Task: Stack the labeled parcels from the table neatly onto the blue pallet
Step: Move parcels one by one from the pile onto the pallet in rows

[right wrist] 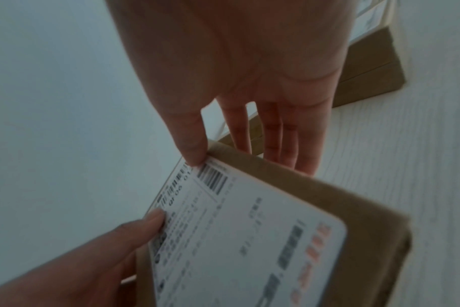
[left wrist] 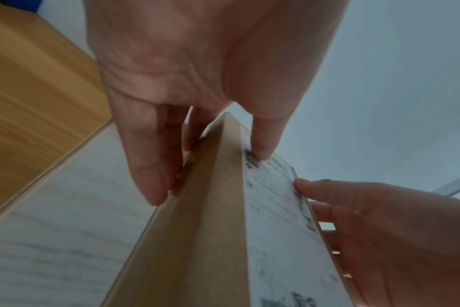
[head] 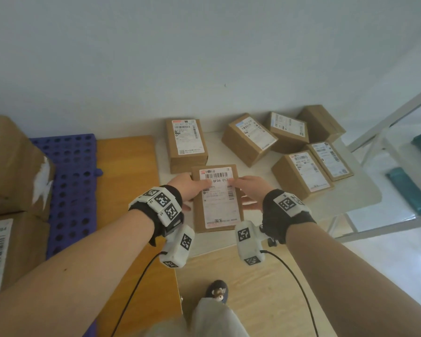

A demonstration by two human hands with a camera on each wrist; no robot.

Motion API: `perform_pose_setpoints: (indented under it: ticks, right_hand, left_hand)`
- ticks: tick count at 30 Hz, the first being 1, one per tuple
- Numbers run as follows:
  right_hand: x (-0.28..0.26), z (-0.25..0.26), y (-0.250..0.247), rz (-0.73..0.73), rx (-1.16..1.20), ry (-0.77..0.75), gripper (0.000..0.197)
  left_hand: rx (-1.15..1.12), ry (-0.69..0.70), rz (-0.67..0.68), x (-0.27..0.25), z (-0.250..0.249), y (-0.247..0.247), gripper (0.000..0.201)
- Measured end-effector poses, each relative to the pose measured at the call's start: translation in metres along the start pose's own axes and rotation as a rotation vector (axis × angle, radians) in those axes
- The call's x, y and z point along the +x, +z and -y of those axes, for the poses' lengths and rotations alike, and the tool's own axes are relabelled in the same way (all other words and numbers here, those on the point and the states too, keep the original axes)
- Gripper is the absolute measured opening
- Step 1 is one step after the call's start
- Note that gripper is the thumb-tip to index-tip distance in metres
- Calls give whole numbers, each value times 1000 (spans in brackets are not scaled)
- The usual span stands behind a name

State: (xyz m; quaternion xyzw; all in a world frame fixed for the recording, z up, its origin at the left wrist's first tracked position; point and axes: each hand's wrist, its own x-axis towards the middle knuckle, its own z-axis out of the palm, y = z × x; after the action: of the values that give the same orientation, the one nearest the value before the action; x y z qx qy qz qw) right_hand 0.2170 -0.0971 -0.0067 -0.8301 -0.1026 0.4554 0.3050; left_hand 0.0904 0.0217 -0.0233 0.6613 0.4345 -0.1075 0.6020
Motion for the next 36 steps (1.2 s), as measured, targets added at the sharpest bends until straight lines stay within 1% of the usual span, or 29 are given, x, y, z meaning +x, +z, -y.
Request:
perform_pose_setpoints:
  ticks: [6, 8, 12, 14, 18, 20, 23, 27, 31, 34, 36]
  right_hand:
    - [-35, -6, 5, -31, 89, -46, 24]
    - [-50, -8, 9, -33, 106, -77, 24]
    - [-86, -19, 18, -30, 143, -150, 25]
    - [-109, -27, 24, -26, 165, -185, 25]
    - [-155, -46, 44, 1, 187, -241, 24]
    - [-180, -54, 59, 24, 183, -264, 23]
    - [-213, -60, 85, 65, 202, -313, 24]
    - [-248, -54, 121, 120, 215, -355, 29]
    - [-270, -35, 153, 151, 182, -387, 32]
    - [-279, -17, 179, 156, 176, -398, 39]
    - [-282, -3, 196, 156, 177, -414, 47]
  left_hand:
    - [31, 67, -70, -36, 2, 1, 40]
    - [39, 86, -92, -50, 6, 0, 42]
    - [22, 121, -138, -87, 18, 0, 53]
    - [-1, 146, -165, -111, 27, 2, 53]
    - [-15, 172, -224, -166, 49, 7, 45]
    - [-23, 155, -255, -194, 64, 5, 49]
    - [-8, 176, -316, -233, 89, -6, 54]
    - [9, 194, -404, -277, 117, -29, 51]
    - [10, 226, -491, -308, 135, -56, 43]
    - [23, 239, -528, -321, 146, -81, 41]
    - [-36, 224, -537, -325, 154, -99, 53]
